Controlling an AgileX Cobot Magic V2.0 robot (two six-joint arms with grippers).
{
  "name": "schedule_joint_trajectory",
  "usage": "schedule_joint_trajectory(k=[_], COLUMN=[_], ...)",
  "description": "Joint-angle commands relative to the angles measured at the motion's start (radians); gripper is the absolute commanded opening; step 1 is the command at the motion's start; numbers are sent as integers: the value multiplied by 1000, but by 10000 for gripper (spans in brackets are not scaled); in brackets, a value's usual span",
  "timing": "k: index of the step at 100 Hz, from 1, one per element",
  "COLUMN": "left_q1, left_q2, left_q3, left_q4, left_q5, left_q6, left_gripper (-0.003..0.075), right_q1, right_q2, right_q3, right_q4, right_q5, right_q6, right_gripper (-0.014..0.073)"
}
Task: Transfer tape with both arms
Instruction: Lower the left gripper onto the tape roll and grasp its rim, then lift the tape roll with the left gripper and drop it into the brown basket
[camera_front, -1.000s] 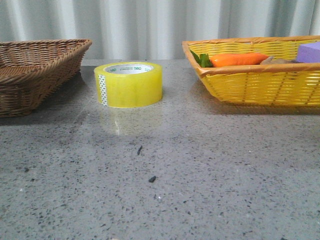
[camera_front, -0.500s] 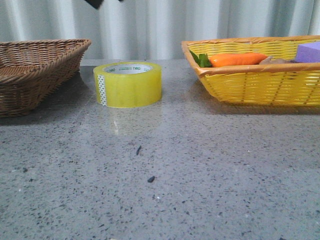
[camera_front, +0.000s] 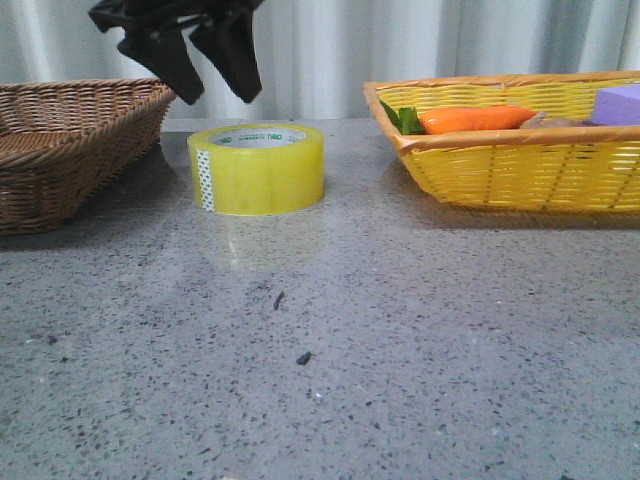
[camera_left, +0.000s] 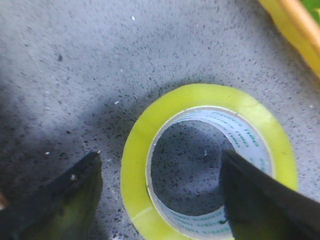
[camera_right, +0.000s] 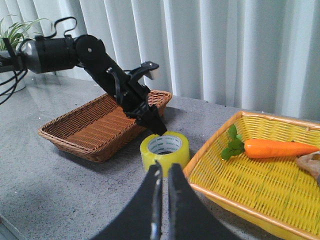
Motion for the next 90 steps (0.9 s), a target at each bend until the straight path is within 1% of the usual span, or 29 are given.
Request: schedule_joint_trajectory(k=[1, 19, 24, 31, 38, 41, 43, 47, 48, 50, 51, 53, 69, 90], left_q1=[-4, -4, -4, -4, -4, -4, -4, -4, -4, -4, -4, -4, -4, -4], left_q2=[-28, 14, 23, 34, 46, 48, 50, 52, 52, 52, 52, 52, 30, -97], left_q3=[-27, -27, -27, -27, -27, -27, -27, -27, -27, -27, -27, -27, -59, -187], left_q4=[-21, -34, -36, -38, -38, -38, -38, -38, -40, -43, -45, -51, -69, -64], left_q5=[-39, -63, -67, -67, -67, -67, -67, -65, -65, -65, -65, -65, -54, -65], left_q6=[-11, -11, -11, -11, -11, -11, -11, -11, -11, -11, -11, -7, -2, -2], left_gripper=[455, 445, 433, 393, 304, 239, 210, 115, 81, 46, 12, -20, -20, -20], right_q1=[-5, -5, -5, -5, -5, -5, -5, -5, -5, -5, -5, -5, -5, -5], right_q2=[15, 15, 15, 15, 15, 15, 15, 15, 15, 15, 15, 15, 15, 15], right_q3=[-20, -20, -20, -20, -20, -20, -20, -20, -20, -20, -20, -20, -20, -20], right_q4=[0, 0, -6, 0, -6, -6, -6, -6, -6, -6, -6, -9, -15, -24], right_q5=[-68, -68, -68, -68, -68, -68, -68, -68, -68, -68, -68, -68, -68, -89], right_q6=[2, 2, 2, 2, 2, 2, 2, 2, 2, 2, 2, 2, 2, 2], right_gripper=[-60, -60, -60, -60, -62, -62, -62, -62, -62, -61, -62, -62, -62, -62])
